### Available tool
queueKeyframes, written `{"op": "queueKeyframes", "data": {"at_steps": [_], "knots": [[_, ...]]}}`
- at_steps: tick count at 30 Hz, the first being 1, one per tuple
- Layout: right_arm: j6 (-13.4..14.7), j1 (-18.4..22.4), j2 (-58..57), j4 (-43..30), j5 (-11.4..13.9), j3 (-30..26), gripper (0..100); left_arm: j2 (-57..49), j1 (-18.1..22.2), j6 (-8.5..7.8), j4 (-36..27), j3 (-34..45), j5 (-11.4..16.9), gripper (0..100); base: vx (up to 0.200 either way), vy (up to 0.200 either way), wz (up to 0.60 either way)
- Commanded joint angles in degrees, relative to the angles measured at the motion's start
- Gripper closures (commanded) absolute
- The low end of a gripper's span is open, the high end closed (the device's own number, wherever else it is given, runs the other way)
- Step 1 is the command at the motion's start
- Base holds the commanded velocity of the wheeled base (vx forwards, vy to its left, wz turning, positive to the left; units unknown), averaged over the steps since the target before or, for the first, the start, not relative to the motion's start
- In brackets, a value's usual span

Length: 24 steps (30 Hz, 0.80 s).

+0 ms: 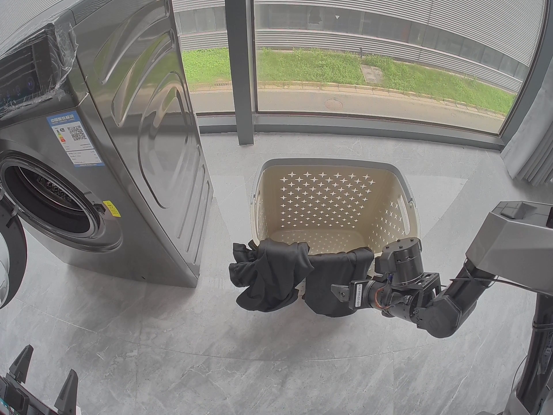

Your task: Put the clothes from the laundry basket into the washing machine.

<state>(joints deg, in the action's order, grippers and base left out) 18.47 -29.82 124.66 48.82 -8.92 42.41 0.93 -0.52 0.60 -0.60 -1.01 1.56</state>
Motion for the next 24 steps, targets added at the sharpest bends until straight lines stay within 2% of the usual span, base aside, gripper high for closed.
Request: {"op": "queueKeyframes", "data": {"at_steps": [1, 10, 22, 23, 24], "knots": [[1.31, 0.20, 4.89, 0.04, -0.13, 5.31, 0, -0.84, 0.00, 0.02, -0.02, 0.75, 0.02, 0, 0.000, 0.000, 0.00], [1.66, 0.55, 10.25, 0.04, -0.31, 12.43, 0, -0.84, 0.00, 0.02, -0.02, 0.75, 0.02, 0, 0.000, 0.000, 0.00], [1.48, 2.31, 13.77, 1.54, -0.48, 17.88, 0, -0.84, 0.00, 0.11, -0.02, 0.75, 0.02, 0, 0.000, 0.000, 0.00], [1.39, 2.31, 13.85, 2.24, -0.48, 17.97, 100, -0.84, 0.00, 0.11, -0.02, 0.75, 0.02, 0, 0.000, 0.000, 0.00], [1.31, 2.31, 13.94, 2.42, -0.48, 17.97, 100, -0.84, 0.00, 0.11, -0.02, 0.75, 0.02, 0, 0.000, 0.000, 0.00]]}}
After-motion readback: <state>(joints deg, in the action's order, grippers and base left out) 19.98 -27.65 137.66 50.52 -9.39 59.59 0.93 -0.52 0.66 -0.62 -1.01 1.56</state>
